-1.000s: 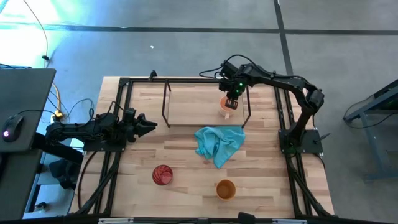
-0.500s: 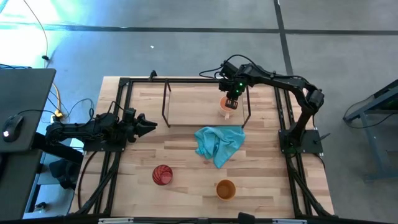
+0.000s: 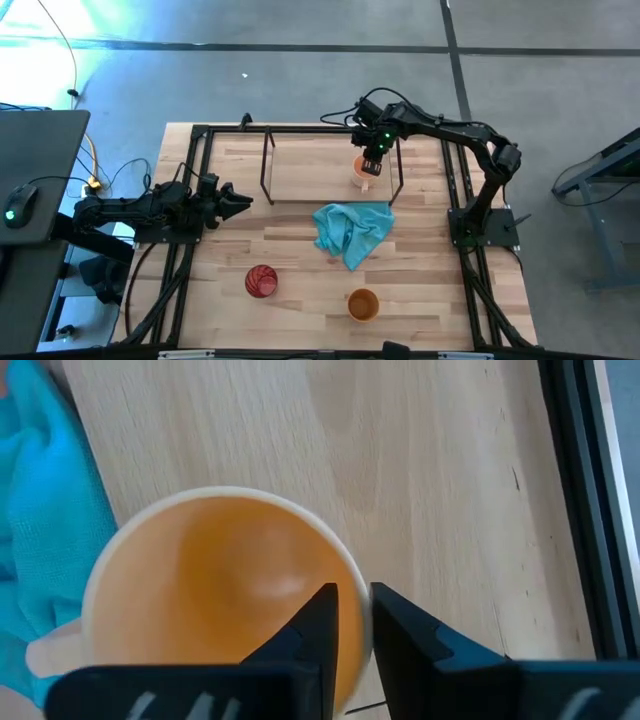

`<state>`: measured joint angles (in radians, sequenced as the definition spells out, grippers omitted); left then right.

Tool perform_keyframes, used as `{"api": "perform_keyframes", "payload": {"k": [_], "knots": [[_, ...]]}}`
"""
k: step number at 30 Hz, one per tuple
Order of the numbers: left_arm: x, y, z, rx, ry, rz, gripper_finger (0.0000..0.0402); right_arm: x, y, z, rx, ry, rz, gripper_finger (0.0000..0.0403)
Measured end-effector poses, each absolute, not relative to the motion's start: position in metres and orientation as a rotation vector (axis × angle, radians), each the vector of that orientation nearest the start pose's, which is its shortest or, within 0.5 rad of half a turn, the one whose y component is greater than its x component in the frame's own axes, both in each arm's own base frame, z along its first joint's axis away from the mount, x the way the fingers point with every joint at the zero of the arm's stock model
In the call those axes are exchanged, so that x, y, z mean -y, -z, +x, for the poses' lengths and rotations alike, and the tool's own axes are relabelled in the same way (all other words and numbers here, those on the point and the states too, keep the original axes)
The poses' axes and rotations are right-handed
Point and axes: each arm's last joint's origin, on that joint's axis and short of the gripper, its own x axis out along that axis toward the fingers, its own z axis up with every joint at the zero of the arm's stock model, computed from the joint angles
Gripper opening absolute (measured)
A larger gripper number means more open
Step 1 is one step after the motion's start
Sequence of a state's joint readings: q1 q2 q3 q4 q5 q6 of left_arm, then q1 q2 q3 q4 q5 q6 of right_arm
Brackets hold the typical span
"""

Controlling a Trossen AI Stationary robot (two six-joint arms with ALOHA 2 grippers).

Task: Stack small to large cups/mugs on shelf
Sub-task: Put the light orange mug on the shelf, then put the red cup on the shelf

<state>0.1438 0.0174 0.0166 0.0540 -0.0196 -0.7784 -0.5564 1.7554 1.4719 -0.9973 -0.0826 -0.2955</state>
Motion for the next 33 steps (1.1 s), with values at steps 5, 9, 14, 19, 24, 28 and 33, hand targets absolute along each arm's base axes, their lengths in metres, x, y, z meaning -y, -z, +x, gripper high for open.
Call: {"api": "perform_keyframes", "payload": {"k": [5,9,14,19,24,28,33], "knots": [[-0.015,-0.173,0.097,0.114,-0.135,-0.773,0.0154,0.182,-0.26,0.298,-1.251,0.225,0.149,0.0053],[-0.015,-0.173,0.097,0.114,-0.135,-0.773,0.0154,0.182,-0.26,0.298,-1.25,0.224,0.151,0.0053],[-0.015,-0.173,0.097,0.114,-0.135,-0.773,0.0154,0.182,-0.265,0.298,-1.251,0.235,0.173,0.0073],[-0.015,-0.173,0.097,0.113,-0.135,-0.764,0.0154,0.185,-0.288,0.302,-1.203,0.259,0.156,0.0119],[-0.015,-0.173,0.097,0.113,-0.133,-0.762,0.0154,0.184,-0.316,0.302,-1.169,0.273,0.166,0.0151],[-0.013,-0.174,0.097,0.092,-0.064,-0.793,0.0154,0.174,-0.337,0.3,-1.174,0.239,0.209,0.016],[-0.007,-0.174,0.097,0.015,0.11,-0.878,0.0154,0.144,-0.361,0.304,-1.193,0.158,0.211,0.0161]]}}
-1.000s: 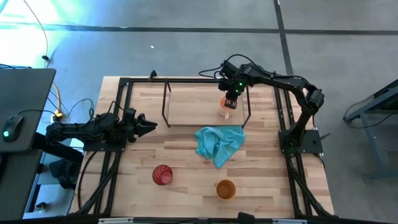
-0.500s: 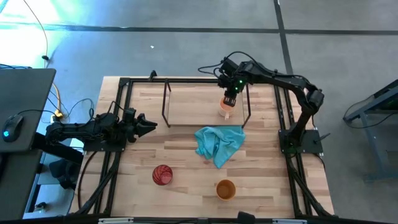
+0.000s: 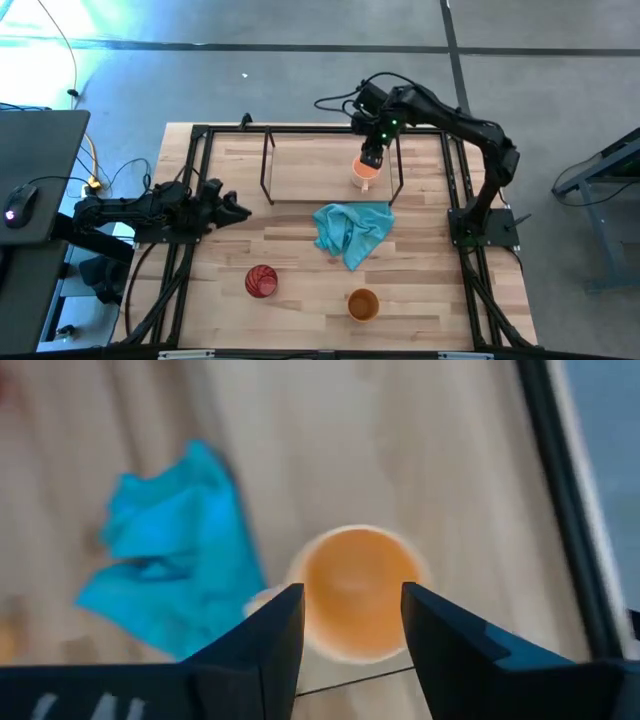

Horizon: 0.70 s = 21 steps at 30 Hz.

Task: Stack small to large cups/mugs on shelf
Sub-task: Put the red cup on the shelf

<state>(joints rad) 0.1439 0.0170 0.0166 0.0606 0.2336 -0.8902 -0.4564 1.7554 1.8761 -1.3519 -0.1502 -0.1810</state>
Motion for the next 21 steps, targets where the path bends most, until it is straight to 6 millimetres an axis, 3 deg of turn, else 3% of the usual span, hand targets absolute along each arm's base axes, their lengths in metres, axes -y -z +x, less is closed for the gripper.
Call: {"api": "perform_keyframes", "payload": {"k": [7,14,17,21], "knots": [[0.0,-0.174,0.095,-0.121,0.328,-1.028,0.0154,0.1,-0.387,0.317,-1.126,0.034,0.219,0.0161],[0.001,-0.175,0.094,-0.168,0.377,-1.102,0.0154,0.065,-0.391,0.326,-1.12,0.004,0.237,0.0161],[0.002,-0.189,0.091,-0.127,0.398,-1.063,0.0154,0.047,-0.391,0.329,-1.126,-0.039,0.217,0.0161],[0.002,-0.224,0.082,0.0,0.413,-0.951,0.0154,0.028,-0.391,0.331,-1.136,-0.063,0.213,0.0161]]}}
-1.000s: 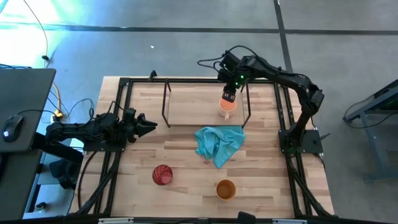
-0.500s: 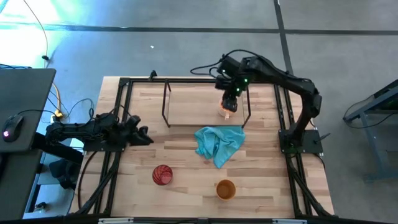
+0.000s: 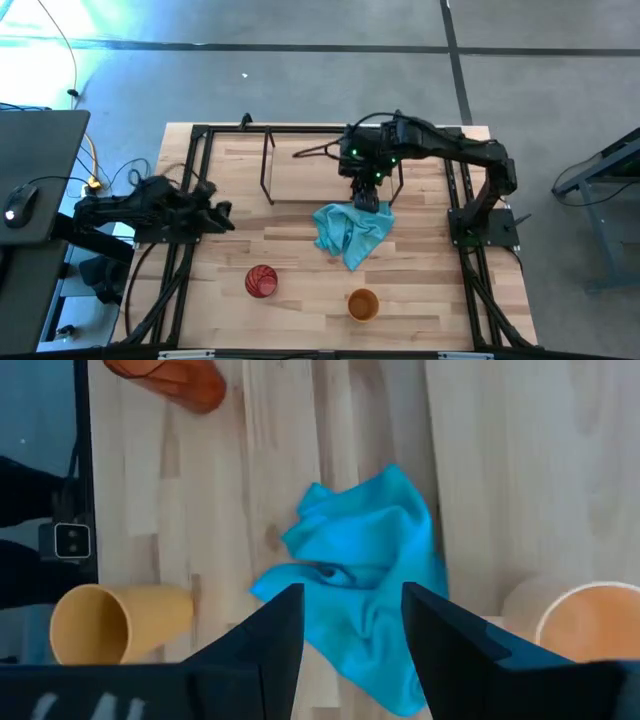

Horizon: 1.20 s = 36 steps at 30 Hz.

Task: Stack small to large cups/mugs on shelf
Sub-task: Put the red cup on the shelf

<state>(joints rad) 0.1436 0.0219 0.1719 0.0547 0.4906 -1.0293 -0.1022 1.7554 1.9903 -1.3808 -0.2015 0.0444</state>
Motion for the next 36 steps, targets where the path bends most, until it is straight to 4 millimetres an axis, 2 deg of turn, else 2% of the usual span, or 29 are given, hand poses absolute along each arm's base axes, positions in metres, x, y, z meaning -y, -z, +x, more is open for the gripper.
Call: {"api": "perform_keyframes", "payload": {"k": [5,10,16,19,23,26,29,31,36], "knots": [[0.003,-0.273,0.071,0.135,0.41,-0.759,0.0154,0.012,-0.391,0.332,-1.14,-0.1,0.191,0.0161],[0.003,-0.313,0.072,0.166,0.427,-0.629,0.0154,0.0,-0.394,0.337,-1.088,-0.135,0.166,0.0161],[0.003,-0.356,0.095,0.089,0.502,-0.537,0.0154,-0.01,-0.411,0.342,-0.897,-0.217,0.15,0.0161],[0.001,-0.386,0.107,0.141,0.529,-0.477,0.0154,-0.012,-0.423,0.343,-0.787,-0.237,0.136,0.0161],[-0.004,-0.429,0.118,0.311,0.405,-0.37,0.0154,-0.012,-0.439,0.339,-0.661,-0.244,0.122,0.0161],[-0.007,-0.451,0.125,0.336,0.339,-0.373,0.0154,-0.013,-0.45,0.332,-0.607,-0.245,0.132,0.0161],[-0.006,-0.461,0.129,0.223,0.378,-0.335,0.0154,-0.017,-0.459,0.321,-0.582,-0.253,0.145,0.0161],[-0.004,-0.459,0.131,0.078,0.403,-0.305,0.0154,-0.021,-0.466,0.313,-0.566,-0.265,0.145,0.0161],[-0.003,-0.43,0.14,-0.355,0.32,-0.396,0.0154,-0.03,-0.484,0.288,-0.496,-0.304,0.128,0.0161]]}}
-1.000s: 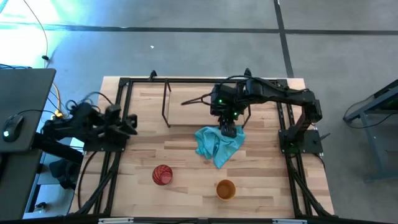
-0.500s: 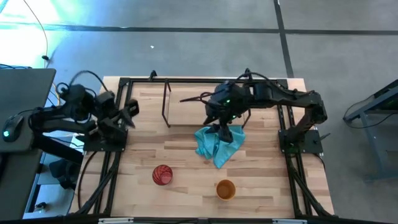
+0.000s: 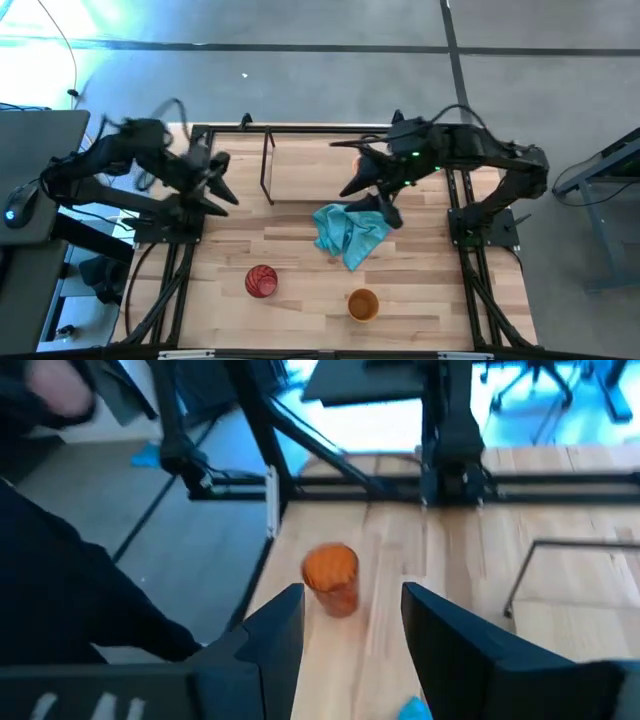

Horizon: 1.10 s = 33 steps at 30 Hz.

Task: Stack small to large cups/mugs on shelf
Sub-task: Put the red cup on the shelf

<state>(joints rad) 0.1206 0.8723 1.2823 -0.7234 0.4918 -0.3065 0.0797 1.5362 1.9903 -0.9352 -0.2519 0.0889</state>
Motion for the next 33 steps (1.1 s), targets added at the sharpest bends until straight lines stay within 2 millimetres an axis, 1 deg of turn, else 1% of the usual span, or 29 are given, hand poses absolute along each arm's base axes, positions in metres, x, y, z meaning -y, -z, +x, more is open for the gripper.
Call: {"api": "perform_keyframes", "payload": {"k": [4,8,11,16,22,27,33], "knots": [[0.006,-0.406,0.153,-0.592,0.253,-0.387,0.0154,-0.034,-0.5,0.271,-0.409,-0.312,0.109,0.0161],[0.021,-0.392,0.169,-0.714,0.242,-0.336,0.0154,-0.035,-0.517,0.254,-0.298,-0.299,0.059,0.0161],[0.033,-0.383,0.18,-0.779,0.223,-0.289,0.0154,-0.034,-0.526,0.242,-0.235,-0.272,0.036,0.0161],[0.053,-0.368,0.191,-0.894,0.161,-0.213,0.0154,-0.031,-0.538,0.222,-0.173,-0.22,0.015,0.0161],[0.073,-0.351,0.198,-0.995,0.074,-0.112,0.0154,-0.027,-0.549,0.198,-0.106,-0.197,-0.051,0.0161],[0.084,-0.339,0.204,-1.066,0.024,-0.071,0.0154,-0.024,-0.56,0.174,-0.026,-0.182,-0.107,0.0161],[0.092,-0.324,0.218,-1.123,-0.036,-0.085,0.0154,-0.019,-0.569,0.148,0.038,-0.127,-0.141,0.0161]]}}
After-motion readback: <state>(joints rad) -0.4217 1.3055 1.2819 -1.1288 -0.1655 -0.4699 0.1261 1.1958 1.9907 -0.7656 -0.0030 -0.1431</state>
